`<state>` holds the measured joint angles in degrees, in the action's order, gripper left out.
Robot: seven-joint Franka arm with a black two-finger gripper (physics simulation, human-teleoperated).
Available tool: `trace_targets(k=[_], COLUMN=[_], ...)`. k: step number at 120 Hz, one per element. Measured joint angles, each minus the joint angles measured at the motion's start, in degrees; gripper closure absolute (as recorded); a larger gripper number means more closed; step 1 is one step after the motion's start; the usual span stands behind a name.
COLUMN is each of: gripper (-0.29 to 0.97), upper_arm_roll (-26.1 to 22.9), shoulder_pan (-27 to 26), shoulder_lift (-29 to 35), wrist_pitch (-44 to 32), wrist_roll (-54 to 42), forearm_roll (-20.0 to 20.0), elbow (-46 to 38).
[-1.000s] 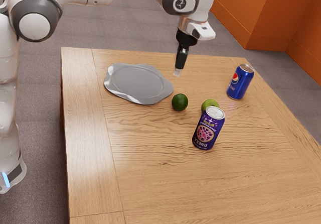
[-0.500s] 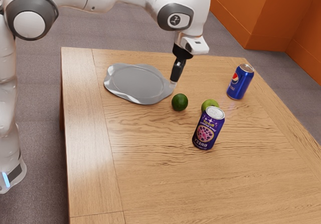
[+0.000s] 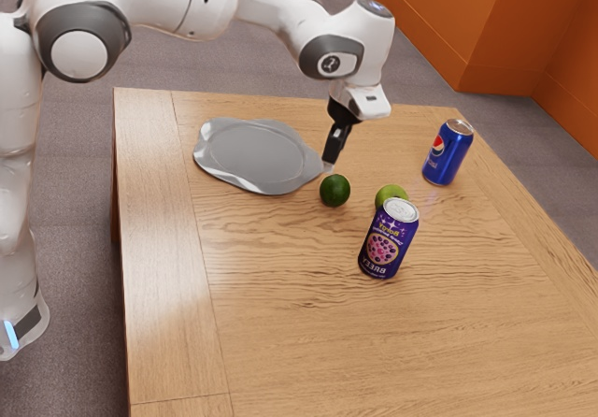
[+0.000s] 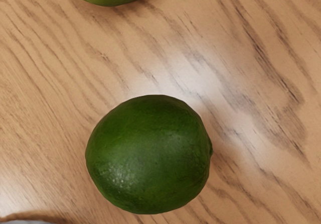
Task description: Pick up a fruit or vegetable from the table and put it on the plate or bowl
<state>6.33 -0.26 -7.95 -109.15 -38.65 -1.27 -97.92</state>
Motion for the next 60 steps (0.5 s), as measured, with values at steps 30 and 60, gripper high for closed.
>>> trace_targets(k=[30,60], gripper=[0.00,0.00], upper_arm_roll=[-0.01,1.13], shoulder_pan=[0.01,0.20], shoulder_lift=[-0.27,-0.45], wrist_pitch=[-3.00,-6.52], wrist_roll=[-0.87,-1.45], forearm_roll=[1.38,2.17], elbow=[-2.17,-3.63])
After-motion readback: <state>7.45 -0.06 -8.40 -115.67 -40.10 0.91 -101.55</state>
